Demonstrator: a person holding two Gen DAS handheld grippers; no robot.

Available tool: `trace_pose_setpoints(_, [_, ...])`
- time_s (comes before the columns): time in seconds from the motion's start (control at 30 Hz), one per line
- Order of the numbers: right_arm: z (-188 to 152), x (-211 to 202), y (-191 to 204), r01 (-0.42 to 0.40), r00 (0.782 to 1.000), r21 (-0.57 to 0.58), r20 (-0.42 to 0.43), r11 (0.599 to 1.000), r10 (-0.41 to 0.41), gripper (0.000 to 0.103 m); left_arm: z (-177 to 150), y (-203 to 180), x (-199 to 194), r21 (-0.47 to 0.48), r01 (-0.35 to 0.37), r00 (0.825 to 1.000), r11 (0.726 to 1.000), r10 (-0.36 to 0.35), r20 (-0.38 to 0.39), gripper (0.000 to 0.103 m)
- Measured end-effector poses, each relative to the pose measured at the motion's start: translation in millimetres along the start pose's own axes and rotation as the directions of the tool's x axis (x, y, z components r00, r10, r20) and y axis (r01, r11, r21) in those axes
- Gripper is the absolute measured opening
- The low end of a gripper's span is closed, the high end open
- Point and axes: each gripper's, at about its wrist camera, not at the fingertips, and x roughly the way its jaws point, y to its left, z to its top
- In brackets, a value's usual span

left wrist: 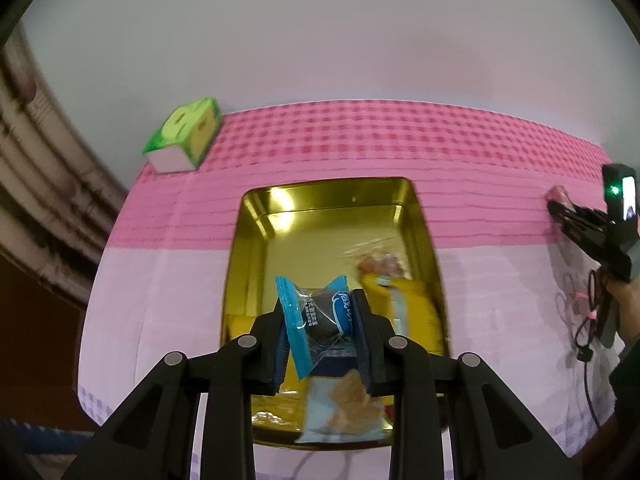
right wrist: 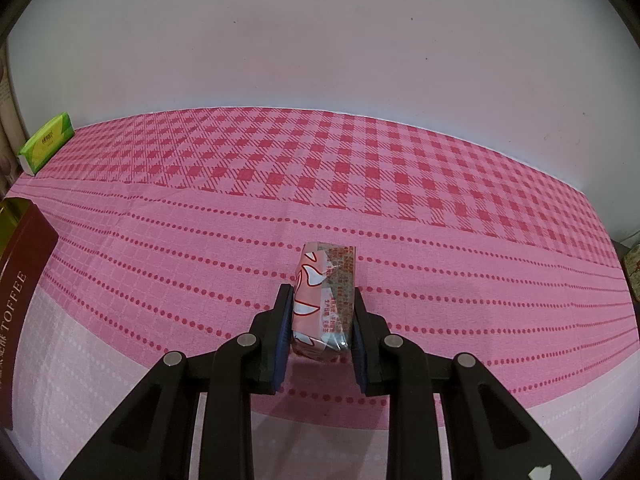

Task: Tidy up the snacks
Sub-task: 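Carry the blue candy into the gold tin and open the left gripper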

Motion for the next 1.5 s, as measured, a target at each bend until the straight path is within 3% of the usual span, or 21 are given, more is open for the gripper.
trace_pose_setpoints(0.67, [-0.3,1.4,3.0,0.014,1.000,-0.016,0.002,1.000,-0.014,0.024,3.0,14.7,66.8,0.013,0.005,0.998,1.000,-0.004,-0.055,0.029])
trace_pose_setpoints(1.07, [-0.3,1.4,1.2,0.006,1.000,-0.014,0.003,1.000,-0.006,0.024,5.8,15.4,74.5,0.002,0.006,0.998,1.000,-0.005,-0.068,0.031])
trace_pose_setpoints(1.4, [-5.7,-4.2,-3.5,0.000,1.000,0.030,-0.005,1.000,0.000,0.022,3.3,15.5,74.9,0.013,0.008,0.998,1.000,-0.007,-0.066,0.052])
trace_pose_setpoints(1.5, [-9.2,-8.8,-3.8,-0.001,1.000,0.042,-0.018,0.999,0.002,0.021,1.7,14.7,73.3,0.018,0.005,0.998,1.000,-0.004,-0.057,0.053])
